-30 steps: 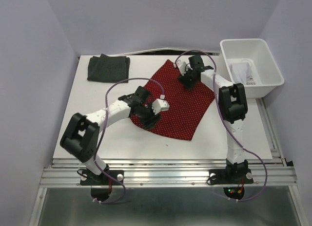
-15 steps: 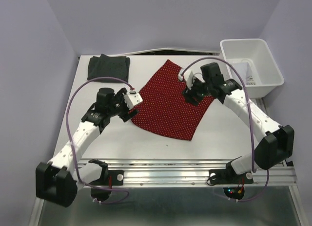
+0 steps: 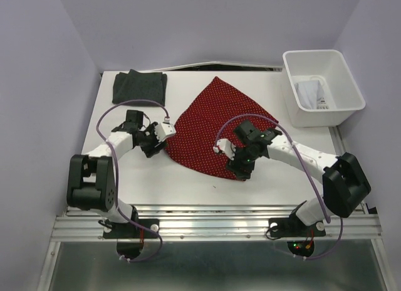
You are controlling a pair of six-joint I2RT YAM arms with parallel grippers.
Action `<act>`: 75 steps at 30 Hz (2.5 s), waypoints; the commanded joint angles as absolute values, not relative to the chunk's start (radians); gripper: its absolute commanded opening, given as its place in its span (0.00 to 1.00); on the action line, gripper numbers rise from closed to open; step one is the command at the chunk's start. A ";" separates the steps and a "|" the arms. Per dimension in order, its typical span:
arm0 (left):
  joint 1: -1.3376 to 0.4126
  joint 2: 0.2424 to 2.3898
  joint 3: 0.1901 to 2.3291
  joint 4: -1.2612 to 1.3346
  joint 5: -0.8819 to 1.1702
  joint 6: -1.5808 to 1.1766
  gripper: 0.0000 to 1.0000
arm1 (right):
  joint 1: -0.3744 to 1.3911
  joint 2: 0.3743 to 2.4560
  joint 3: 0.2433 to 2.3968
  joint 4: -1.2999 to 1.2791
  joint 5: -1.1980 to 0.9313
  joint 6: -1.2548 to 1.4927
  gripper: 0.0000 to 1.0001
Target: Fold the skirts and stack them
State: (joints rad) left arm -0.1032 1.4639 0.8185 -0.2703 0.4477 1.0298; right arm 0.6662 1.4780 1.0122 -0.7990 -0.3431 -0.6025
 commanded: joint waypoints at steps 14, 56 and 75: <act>-0.110 1.695 1.014 -0.419 0.667 1.155 0.44 | 0.732 1.526 0.913 -0.673 -0.314 -0.528 0.56; -0.169 1.607 0.917 -0.302 0.505 1.358 0.65 | 0.741 1.448 0.815 -0.638 -0.215 -0.528 0.27; -0.176 1.566 1.268 -0.741 0.463 1.410 0.00 | 0.741 1.371 0.788 -0.617 -0.184 -0.492 0.01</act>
